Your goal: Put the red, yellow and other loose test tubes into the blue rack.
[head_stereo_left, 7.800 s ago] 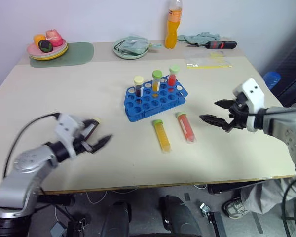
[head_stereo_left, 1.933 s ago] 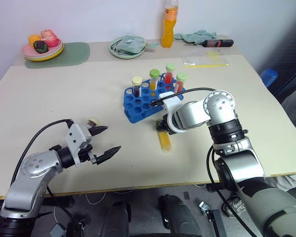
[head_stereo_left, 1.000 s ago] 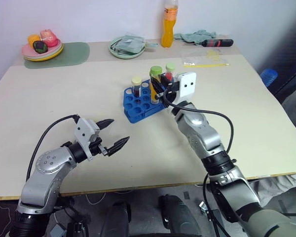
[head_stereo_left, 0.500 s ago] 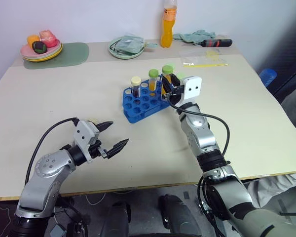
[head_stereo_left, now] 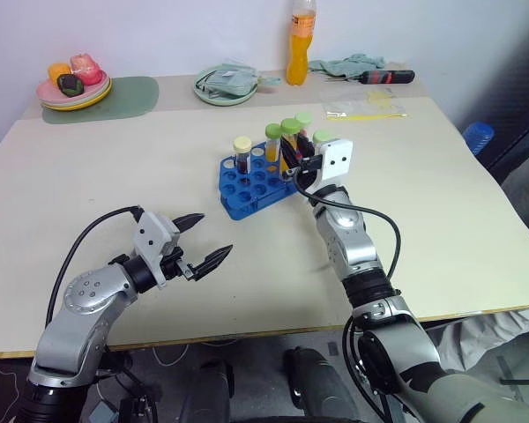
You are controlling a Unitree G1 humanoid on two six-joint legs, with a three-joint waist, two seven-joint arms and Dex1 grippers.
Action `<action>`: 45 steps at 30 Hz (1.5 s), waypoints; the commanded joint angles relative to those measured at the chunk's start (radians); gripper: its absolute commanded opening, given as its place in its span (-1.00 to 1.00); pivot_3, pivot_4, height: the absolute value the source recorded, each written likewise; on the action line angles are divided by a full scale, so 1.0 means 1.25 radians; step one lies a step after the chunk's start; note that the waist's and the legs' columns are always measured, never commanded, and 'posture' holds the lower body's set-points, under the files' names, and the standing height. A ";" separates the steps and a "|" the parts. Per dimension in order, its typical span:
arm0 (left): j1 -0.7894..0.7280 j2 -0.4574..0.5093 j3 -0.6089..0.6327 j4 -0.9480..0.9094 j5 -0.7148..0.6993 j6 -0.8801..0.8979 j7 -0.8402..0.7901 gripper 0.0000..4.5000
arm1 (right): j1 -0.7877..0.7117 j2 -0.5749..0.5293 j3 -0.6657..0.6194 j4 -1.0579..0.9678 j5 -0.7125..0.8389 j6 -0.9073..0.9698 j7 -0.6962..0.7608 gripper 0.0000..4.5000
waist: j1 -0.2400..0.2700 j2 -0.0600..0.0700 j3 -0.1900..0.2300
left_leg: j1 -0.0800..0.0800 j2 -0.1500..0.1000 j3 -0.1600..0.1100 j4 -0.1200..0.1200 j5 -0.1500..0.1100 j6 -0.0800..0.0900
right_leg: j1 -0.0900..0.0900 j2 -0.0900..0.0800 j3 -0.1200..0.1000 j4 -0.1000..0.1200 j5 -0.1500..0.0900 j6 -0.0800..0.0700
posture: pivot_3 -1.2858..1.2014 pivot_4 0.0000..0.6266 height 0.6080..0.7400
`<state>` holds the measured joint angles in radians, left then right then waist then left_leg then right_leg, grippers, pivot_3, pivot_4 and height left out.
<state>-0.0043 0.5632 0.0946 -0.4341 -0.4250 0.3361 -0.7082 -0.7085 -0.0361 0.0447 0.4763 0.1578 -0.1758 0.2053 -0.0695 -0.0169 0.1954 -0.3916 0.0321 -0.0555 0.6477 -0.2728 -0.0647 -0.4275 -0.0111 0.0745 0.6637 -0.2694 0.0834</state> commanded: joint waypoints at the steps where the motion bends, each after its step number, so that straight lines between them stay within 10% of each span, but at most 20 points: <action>1: 0.000 0.001 0.010 -0.018 -0.005 -0.014 -0.002 1.00 | -0.021 0.009 -0.017 0.023 -0.013 -0.030 -0.007 -0.67 | 0.000 0.000 0.000 | 0.000 0.000 0.000 0.000 0.000 0.000 | 0.000 0.000 0.000 0.000 0.000 0.000 | 0.03 -0.52 1.00; 16: -0.011 0.000 0.008 -0.019 -0.005 -0.008 0.002 1.00 | -0.011 0.020 -0.033 0.080 -0.023 -0.103 0.022 -0.67 | 0.000 0.000 0.000 | 0.000 0.000 0.000 0.000 0.000 0.000 | 0.000 0.000 0.000 0.000 0.000 0.000 | 0.03 -0.52 1.00; 17: -0.012 0.000 0.009 -0.019 -0.005 -0.006 0.003 1.00 | -0.011 0.020 -0.035 0.081 -0.021 -0.104 0.026 -0.21 | 0.000 0.000 0.000 | 0.000 0.000 0.000 0.000 0.000 0.000 | 0.000 0.000 0.000 0.000 0.000 0.000 | 0.03 -0.52 1.00; 22: -0.018 0.003 0.030 -0.020 -0.014 0.032 0.034 1.00 | -0.007 0.013 -0.024 0.029 -0.035 -0.108 0.046 0.81 | 0.000 0.000 0.000 | 0.000 0.000 0.000 0.000 0.000 0.000 | 0.000 0.000 0.000 0.000 0.000 0.000 | 0.03 -0.52 1.00; 29: -0.132 0.068 0.136 -0.068 -0.106 0.377 0.198 1.00 | 0.045 -0.052 -0.009 -0.218 -0.013 -0.013 0.111 0.81 | 0.004 0.000 0.000 | -0.001 0.000 -0.001 0.001 0.000 0.000 | 0.000 0.000 -0.001 0.001 0.000 0.000 | 0.03 -0.52 1.00; 36: -0.449 0.301 -0.065 0.069 -0.119 0.998 0.211 1.00 | 0.073 -0.160 0.006 -0.381 0.046 0.112 0.251 0.81 | -0.001 -0.001 0.001 | 0.000 -0.001 -0.003 0.001 0.000 0.000 | 0.001 0.001 -0.002 0.001 0.000 0.000 | 0.03 -0.52 1.00; 45: -0.657 0.347 -0.303 0.284 -0.079 1.009 0.157 1.00 | 0.161 -0.292 0.116 -0.580 0.115 0.231 0.497 0.81 | 0.002 0.000 0.001 | 0.000 -0.001 -0.003 0.000 0.001 -0.001 | 0.001 0.001 -0.002 0.001 -0.001 0.000 | 0.03 -0.52 1.00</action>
<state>-0.8026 0.9839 -0.2624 -0.1010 -0.5520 1.6040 -0.5009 -0.5092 -0.3893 0.1791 -0.1874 0.2831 0.1062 0.7932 -0.0668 -0.0172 0.1969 -0.3915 0.0308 -0.0589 0.6482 -0.2721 -0.0659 -0.4266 -0.0105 0.0722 0.6648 -0.2701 0.0836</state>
